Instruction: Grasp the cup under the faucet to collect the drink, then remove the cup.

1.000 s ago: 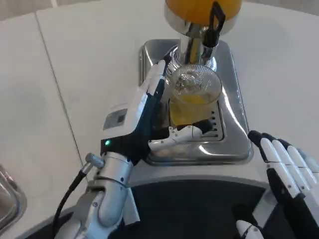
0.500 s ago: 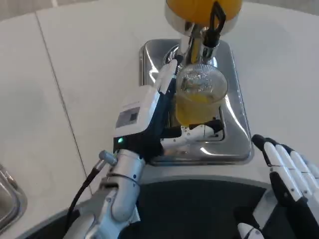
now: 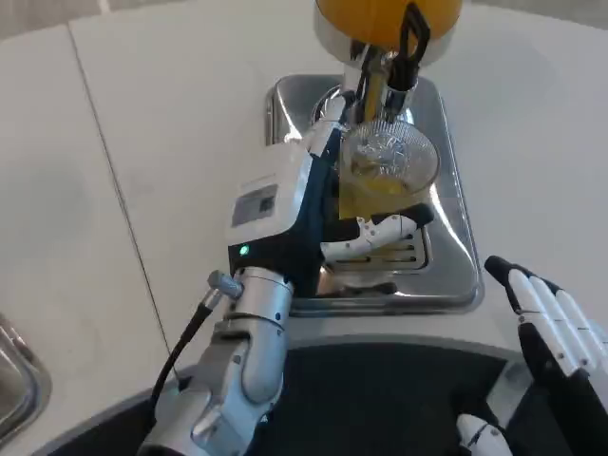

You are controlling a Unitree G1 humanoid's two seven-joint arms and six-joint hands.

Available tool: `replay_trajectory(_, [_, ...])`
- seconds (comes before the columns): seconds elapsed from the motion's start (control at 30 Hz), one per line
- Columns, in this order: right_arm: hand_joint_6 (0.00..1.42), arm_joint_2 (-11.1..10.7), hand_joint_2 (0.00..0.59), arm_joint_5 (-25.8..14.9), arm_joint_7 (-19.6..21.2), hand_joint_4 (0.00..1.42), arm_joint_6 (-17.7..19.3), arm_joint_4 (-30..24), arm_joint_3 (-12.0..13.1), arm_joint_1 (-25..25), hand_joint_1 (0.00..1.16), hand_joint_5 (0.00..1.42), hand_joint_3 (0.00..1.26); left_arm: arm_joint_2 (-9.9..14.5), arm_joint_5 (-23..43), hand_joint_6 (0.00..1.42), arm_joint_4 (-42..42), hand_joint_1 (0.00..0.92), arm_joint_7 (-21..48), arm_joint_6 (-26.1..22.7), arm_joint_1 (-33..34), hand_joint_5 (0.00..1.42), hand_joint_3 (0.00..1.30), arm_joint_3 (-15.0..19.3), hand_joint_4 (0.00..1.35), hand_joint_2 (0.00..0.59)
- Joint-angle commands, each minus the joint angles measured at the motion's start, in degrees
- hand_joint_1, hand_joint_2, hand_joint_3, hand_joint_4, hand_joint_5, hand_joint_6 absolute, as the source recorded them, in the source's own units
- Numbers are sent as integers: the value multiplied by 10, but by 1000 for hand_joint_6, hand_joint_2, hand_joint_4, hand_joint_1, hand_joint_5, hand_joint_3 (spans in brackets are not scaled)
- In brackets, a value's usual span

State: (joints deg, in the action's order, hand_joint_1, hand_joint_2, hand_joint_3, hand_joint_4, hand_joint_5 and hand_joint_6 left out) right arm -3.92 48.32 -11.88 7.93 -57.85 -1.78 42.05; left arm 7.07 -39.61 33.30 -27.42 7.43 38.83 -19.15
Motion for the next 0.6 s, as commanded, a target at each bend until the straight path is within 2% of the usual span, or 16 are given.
replay_trajectory(0.03, [58,5,476,-6,-9,0,-15,-8,3,-3,187,0,0,-15,-27,1066,3,442,-22,-25,-6,793,302,-22,393,52])
replay_trajectory(0.1, [69,6,473,-6,-10,0,-17,-8,4,-3,185,0,0,-17,-32,1191,2,471,-32,-29,-7,919,474,-27,565,52])
replay_trajectory(0.2, [73,10,473,-7,-16,0,-27,-14,10,-4,184,0,0,-25,-37,1390,-2,484,-51,-37,-13,1122,650,-36,795,44])
replay_trajectory(0.3, [86,15,472,-7,-25,0,-34,-21,14,-4,183,0,0,-40,-27,1424,-14,489,-82,-30,-25,1352,958,-26,1127,48])
replay_trajectory(0.33, [87,16,472,-6,-27,0,-34,-21,14,-4,183,0,0,-45,-21,1424,-19,491,-88,-28,-27,1410,1024,-21,1188,50])
replay_trajectory(0.43, [88,22,474,-3,-33,0,-33,-21,14,-9,183,0,0,-50,-11,1424,-26,499,-92,-24,-31,1424,1113,-11,1254,55])
replay_trajectory(0.6, [90,32,478,3,-47,0,-33,-21,12,-19,184,0,0,-48,4,1424,-37,554,-82,-17,-35,1424,1161,-6,1279,55])
